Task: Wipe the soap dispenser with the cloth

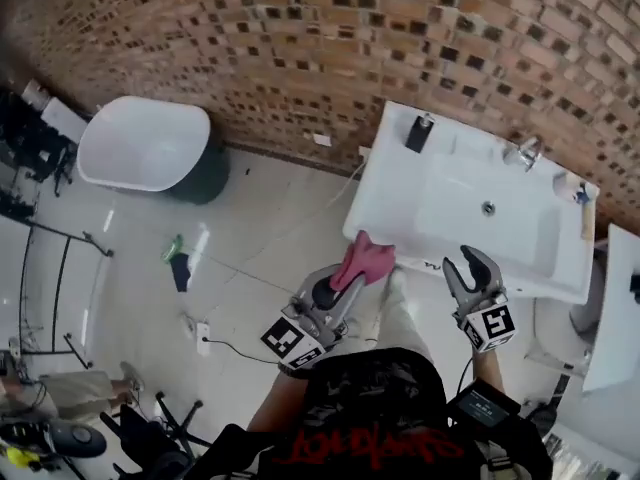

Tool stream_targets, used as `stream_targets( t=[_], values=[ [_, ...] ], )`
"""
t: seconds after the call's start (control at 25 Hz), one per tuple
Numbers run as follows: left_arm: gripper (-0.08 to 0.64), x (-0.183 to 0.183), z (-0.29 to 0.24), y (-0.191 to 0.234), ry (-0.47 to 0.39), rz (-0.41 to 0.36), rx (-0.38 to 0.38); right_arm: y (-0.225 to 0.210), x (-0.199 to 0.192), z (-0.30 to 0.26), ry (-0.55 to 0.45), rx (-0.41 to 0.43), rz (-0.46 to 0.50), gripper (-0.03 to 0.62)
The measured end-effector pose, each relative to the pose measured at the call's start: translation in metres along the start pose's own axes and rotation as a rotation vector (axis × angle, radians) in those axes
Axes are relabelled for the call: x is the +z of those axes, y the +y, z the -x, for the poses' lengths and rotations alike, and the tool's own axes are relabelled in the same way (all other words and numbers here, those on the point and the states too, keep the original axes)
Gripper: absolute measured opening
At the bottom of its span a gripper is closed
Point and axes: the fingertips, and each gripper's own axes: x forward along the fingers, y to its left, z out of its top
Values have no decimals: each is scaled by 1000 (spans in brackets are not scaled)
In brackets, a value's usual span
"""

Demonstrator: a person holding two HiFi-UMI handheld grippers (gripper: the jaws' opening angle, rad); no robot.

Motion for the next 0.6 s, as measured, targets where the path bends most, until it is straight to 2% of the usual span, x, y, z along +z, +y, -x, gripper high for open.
stream_targets(
  t=[0.12,0.28,0.48,0.6],
  values=[
    [44,-17,0,-33,10,57,-82,31,12,38,13,-30,19,153],
    [44,-34,-9,-93,41,90,-200,55,-4,107,5,-102,-42,150],
    [44,-42,-19,-159,58,32,-265,60,-6,162,-35,-108,-21,147],
    [44,-48,-35,-197,79,-10,-252,46,-10,197,-55,-116,-10,147]
  ],
)
